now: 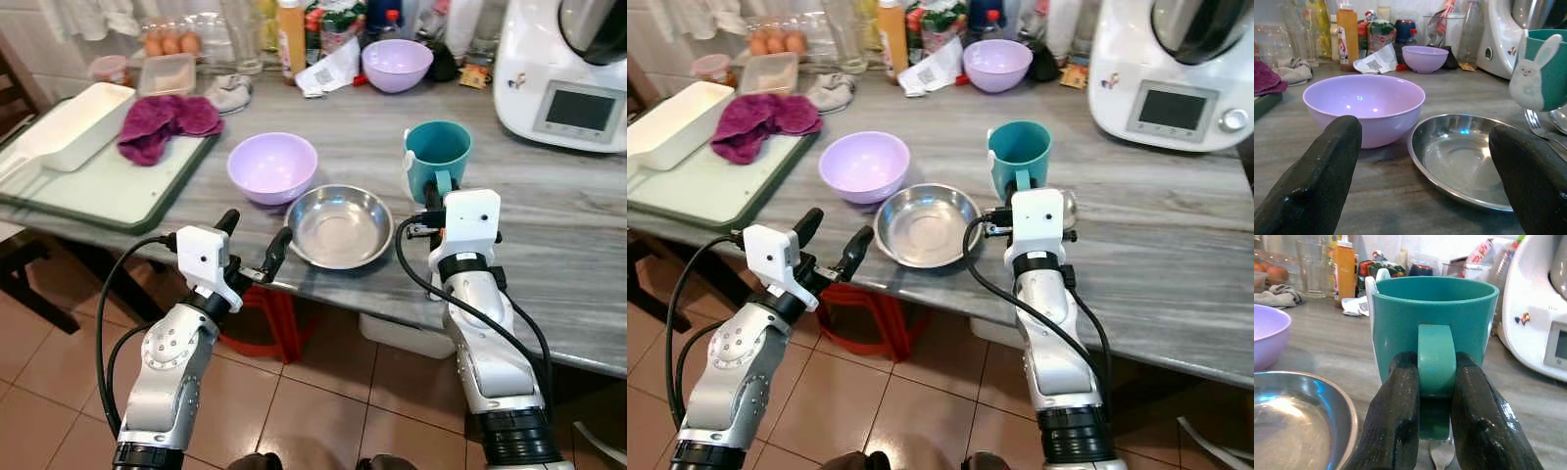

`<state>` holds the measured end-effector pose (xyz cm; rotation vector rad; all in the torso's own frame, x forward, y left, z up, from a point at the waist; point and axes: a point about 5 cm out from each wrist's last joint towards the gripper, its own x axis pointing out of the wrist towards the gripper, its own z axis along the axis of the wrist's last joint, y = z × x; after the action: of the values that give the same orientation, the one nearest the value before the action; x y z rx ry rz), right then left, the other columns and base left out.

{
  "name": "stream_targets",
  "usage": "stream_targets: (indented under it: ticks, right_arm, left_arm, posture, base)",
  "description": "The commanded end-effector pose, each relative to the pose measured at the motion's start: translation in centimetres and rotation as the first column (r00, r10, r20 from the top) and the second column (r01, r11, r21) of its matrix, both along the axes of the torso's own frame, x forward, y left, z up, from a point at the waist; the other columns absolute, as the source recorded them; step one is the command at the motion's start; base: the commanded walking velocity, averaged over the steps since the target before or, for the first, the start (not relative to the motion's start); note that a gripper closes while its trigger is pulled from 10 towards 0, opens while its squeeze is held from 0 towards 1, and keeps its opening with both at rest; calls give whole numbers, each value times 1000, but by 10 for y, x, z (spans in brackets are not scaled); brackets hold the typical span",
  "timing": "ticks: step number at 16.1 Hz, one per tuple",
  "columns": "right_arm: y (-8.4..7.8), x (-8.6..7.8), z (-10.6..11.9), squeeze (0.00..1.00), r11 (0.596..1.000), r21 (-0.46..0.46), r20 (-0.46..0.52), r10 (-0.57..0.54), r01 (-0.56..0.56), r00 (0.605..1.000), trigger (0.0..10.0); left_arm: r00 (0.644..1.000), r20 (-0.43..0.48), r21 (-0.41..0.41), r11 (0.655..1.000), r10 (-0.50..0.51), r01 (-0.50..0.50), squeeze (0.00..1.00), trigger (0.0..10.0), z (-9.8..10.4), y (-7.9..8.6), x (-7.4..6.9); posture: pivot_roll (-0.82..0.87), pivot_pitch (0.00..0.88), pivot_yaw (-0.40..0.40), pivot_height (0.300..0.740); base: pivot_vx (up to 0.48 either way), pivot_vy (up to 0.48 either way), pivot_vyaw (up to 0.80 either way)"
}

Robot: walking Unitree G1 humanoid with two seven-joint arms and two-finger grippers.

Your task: Setting the table

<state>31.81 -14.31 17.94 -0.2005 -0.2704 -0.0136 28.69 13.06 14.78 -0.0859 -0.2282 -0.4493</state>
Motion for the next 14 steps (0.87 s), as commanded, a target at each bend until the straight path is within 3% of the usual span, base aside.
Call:
stream_targets:
  ticks: [1,6,14]
  right_arm:
    - [3,1,8,0,999,-34,42,27,-25,999,10000]
    - [2,16,17,0,993,-80,46,92,-88,995,10000]
    - [-15,46,29,0,986,-69,31,152,-150,988,10000]
  left_arm:
    - [1000,6,14,1000,-27,27,0,10000,1,0,-4]
    - [989,-23,28,988,-149,150,0,10000,-2,-4,-14]
    - [979,-34,39,979,-201,202,0,10000,0,-5,-20]
  posture:
    - [-124,161,25,740]
    - [-107,158,15,740]
    - [-84,180,35,740]
  base:
    - [0,0,0]
    - [0,0,0]
    - [0,0,0]
